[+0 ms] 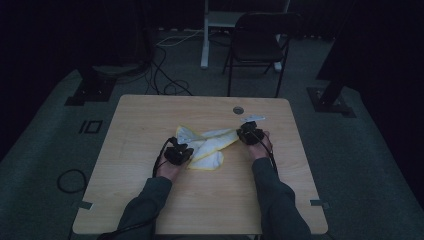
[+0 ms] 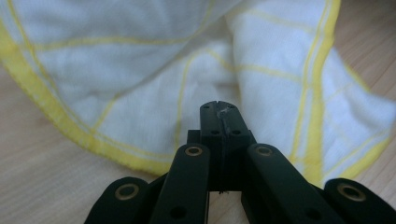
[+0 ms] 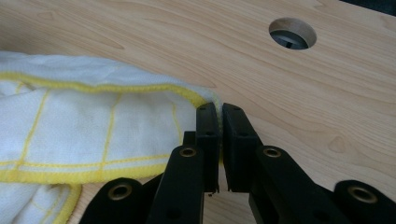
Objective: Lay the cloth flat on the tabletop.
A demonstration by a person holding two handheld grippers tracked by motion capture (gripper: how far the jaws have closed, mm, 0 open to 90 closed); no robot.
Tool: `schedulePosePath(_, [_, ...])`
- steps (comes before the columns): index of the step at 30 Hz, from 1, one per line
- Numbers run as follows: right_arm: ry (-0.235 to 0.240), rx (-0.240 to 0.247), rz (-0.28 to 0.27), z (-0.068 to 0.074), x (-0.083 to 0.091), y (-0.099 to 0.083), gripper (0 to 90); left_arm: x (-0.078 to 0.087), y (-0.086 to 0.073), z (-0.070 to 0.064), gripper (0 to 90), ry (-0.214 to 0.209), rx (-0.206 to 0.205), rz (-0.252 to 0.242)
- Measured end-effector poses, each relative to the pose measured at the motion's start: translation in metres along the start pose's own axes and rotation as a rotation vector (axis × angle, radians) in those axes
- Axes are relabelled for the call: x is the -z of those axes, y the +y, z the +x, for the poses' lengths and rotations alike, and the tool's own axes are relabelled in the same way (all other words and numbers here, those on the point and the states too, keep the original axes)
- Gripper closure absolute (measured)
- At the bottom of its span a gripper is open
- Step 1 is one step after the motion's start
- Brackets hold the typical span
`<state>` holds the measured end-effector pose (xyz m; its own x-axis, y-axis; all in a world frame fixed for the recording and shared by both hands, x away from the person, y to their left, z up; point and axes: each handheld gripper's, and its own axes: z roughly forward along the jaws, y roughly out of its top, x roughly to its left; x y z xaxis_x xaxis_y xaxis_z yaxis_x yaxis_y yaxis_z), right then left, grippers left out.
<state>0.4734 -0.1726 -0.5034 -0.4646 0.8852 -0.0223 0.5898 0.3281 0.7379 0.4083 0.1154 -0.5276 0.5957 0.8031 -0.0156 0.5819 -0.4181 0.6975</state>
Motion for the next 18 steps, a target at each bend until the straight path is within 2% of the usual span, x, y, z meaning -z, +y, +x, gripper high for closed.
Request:
schedulePosePath(2, [-0.006, 0.0, 0.002, -0.001, 0.0, 0.0, 86.5, -0.003, -0.004, 0.003, 90.0, 0.011, 0.009, 0.027])
schedulePosePath(4, [-0.009, -0.004, 0.0, -0.003, 0.001, 0.0, 86.5, -0.002, -0.006, 0.007, 90.0, -0.007, 0.025, 0.018])
schedulePosePath(9, [-0.015, -0.001, 0.003, -0.005, 0.002, 0.002, 86.6, 0.001, -0.007, 0.014, 90.0, 0.011, 0.005, 0.037])
schedulePosePath(18, [-0.034, -0.001, 0.002, -0.011, 0.008, 0.007, 86.7, 0.008, -0.011, 0.035, 90.0, 0.045, 0.017, 0.057])
